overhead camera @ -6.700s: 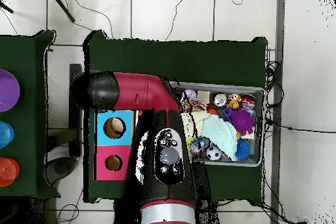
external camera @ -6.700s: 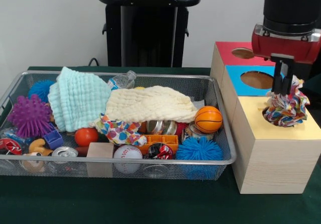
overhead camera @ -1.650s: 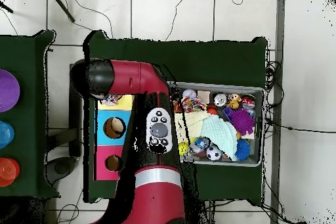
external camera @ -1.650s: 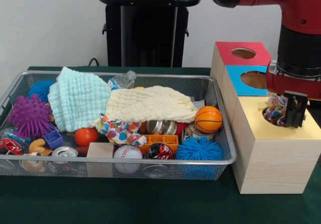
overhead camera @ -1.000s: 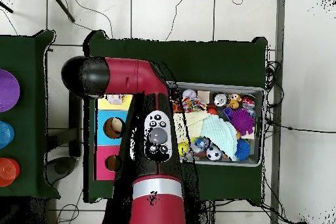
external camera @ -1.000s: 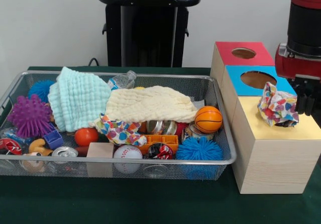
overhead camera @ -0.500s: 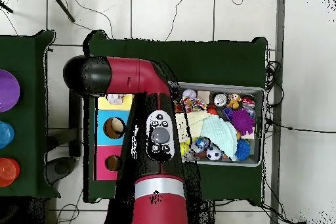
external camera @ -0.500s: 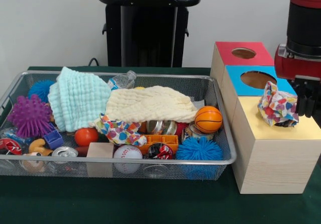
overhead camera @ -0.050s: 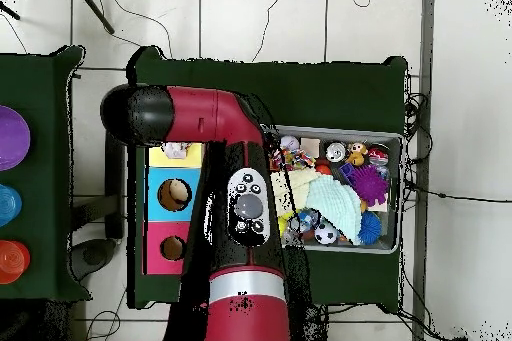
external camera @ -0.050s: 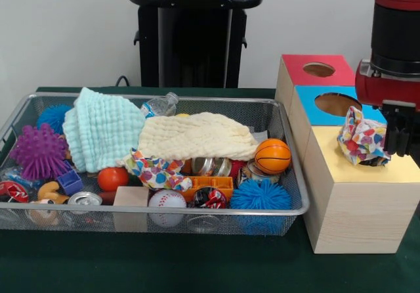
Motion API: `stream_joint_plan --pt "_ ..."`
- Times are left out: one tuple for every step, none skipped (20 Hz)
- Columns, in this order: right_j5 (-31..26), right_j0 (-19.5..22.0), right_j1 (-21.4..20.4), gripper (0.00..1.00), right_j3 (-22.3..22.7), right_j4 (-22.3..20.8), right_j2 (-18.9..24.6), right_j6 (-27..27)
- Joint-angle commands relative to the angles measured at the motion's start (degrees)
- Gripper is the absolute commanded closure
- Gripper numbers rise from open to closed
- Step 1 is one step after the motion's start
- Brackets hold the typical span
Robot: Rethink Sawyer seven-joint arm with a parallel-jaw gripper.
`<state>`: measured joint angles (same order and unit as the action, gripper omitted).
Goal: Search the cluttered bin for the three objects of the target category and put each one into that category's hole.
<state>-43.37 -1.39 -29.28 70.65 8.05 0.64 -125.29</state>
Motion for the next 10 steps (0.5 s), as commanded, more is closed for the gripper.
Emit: stream_joint_plan --pt "-2.97 1.13 -4.01 1.0 10.71 1.79 4.67 -2.85" --pt "-4.2 1.29 -4.92 1.0 11.07 2.02 4.65 -2.56" --pt "-4.89 1.39 -5.93 1.0 11.86 2.16 4.62 -2.23" --pt "-5.05 1.6 -6.42 1.0 12.43 2.24 4.68 -1.86" --pt "-4.91 1.68 -7.14 1.0 13.38 2.37 4.71 -1.63" --pt "-4.75 1.78 -7.38 1.0 13.8 2.3 4.71 -1.41" --pt "-4.92 1.83 -7.44 1.0 13.8 2.2 4.65 -1.31" --pt "-5.41 1.85 -7.48 1.0 13.55 2.06 4.58 -1.21" --pt "-6.14 1.72 -7.91 1.0 13.44 1.99 4.46 -1.21" --pt "-6.45 1.68 -8.55 1.0 13.91 2.01 4.42 -1.15"
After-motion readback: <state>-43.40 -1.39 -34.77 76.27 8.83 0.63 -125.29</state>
